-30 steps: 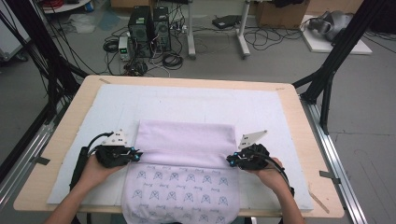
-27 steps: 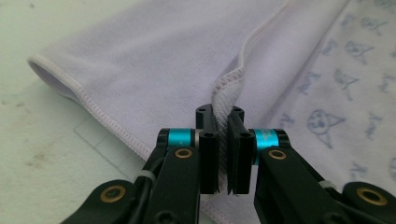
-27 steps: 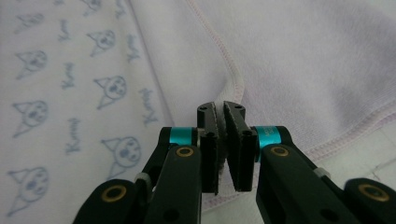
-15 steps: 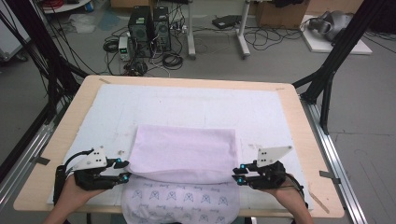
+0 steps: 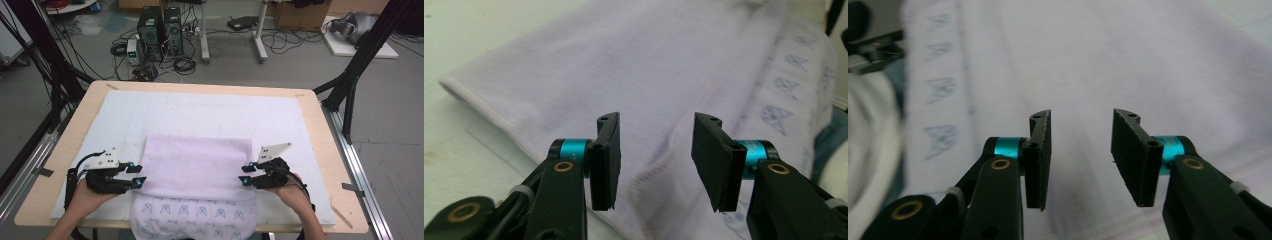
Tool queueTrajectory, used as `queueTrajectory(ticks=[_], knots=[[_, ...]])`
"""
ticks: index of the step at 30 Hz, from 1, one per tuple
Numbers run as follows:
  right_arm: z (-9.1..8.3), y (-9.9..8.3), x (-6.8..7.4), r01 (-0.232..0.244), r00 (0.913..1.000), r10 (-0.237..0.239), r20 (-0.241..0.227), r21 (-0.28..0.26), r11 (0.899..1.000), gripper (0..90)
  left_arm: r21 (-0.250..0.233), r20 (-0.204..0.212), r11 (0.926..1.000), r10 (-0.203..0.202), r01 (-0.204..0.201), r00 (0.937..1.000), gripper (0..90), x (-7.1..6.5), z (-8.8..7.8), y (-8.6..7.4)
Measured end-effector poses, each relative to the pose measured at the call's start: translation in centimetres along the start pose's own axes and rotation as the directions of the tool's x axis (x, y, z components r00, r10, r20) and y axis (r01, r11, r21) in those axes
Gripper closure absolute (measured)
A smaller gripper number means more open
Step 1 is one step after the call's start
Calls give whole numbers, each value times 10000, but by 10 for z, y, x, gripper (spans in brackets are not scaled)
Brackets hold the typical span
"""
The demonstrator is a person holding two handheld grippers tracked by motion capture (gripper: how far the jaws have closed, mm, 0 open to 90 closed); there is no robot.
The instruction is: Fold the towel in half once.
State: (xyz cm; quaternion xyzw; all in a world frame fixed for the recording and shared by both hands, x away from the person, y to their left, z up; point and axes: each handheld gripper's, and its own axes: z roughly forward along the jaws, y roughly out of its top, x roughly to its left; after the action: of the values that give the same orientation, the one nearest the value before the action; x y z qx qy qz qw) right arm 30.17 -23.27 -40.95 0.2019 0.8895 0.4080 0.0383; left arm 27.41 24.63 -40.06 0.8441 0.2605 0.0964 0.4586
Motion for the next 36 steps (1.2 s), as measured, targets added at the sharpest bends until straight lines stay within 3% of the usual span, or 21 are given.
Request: queueTrajectory(ticks=[5,7,9,12,15,17,18,19,21,22,23,24,25,26,28,29,31,32,34,36], knots=[[2,11,-35,-566,9916,562,1166,2,9984,511,89,-1058,9997,-204,215,9942,571,28,15,18],[4,15,-50,-983,9868,973,1295,11,9952,468,211,-1495,9994,-233,267,9885,585,42,26,25],[7,19,-67,-1242,9811,1204,1512,158,9921,446,235,-1639,9966,-743,792,9837,579,59,37,29],[11,23,-88,-1547,9691,1482,1970,179,9878,406,455,-2428,9902,-1173,1321,9629,505,83,54,27],[19,23,-102,-1685,9645,1585,2112,297,9853,374,421,-2584,9819,-1681,1849,9513,437,98,67,19],[25,20,-110,-1920,9615,1783,2092,472,9803,372,595,-2609,9788,-1743,1960,9495,412,102,74,15],[28,18,-113,-1999,9610,1863,2044,474,9787,381,601,-2626,9788,-1740,1960,9491,413,103,77,14],[31,17,-115,-2076,9614,1942,1952,506,9769,425,766,-2524,9784,-1675,1922,9530,434,104,80,13],[37,14,-117,-2238,9649,2094,1584,791,9714,573,880,-2360,9798,-1544,1794,9594,531,105,83,15],[39,15,-116,-2066,9675,1903,1667,864,9746,682,945,-1966,9790,-1594,1805,9674,681,107,84,17],[38,15,-118,-2043,9740,1940,1171,834,9753,823,1148,-2046,9796,-1391,1648,9689,782,107,85,21],[38,17,-119,-1951,9777,1880,936,732,9780,828,1219,-2077,9800,-1298,1573,9695,857,107,86,25],[39,20,-120,-1994,9766,1886,1030,1070,9741,830,1050,-2195,9823,-1295,1554,9670,863,109,86,29],[40,25,-121,-1805,9784,1665,1225,1145,9769,837,1052,-2222,9808,-1377,1642,9652,868,111,86,33],[36,34,-123,-1753,9741,1567,1627,1070,9787,841,987,-2426,9813,-1372,1651,9604,873,115,85,40],[33,40,-125,-1708,9712,1531,1824,854,9816,842,633,-2736,9844,-1409,1640,9515,875,117,81,46],[24,55,-129,-1511,9665,1336,2191,649,9864,844,339,-2999,9848,-1526,1704,9417,878,123,74,59],[19,64,-132,-1503,9610,1317,2431,598,9868,845,117,-3229,9864,-1516,1641,9342,878,127,68,70],[7,84,-138,-1285,9522,1106,2848,451,9907,845,-195,-3347,9861,-1622,1652,9283,878,134,57,89],[-6,104,-144,-1130,9409,973,3245,300,9931,845,-499,-3603,9902,-1395,1303,9223,878,138,45,114]])
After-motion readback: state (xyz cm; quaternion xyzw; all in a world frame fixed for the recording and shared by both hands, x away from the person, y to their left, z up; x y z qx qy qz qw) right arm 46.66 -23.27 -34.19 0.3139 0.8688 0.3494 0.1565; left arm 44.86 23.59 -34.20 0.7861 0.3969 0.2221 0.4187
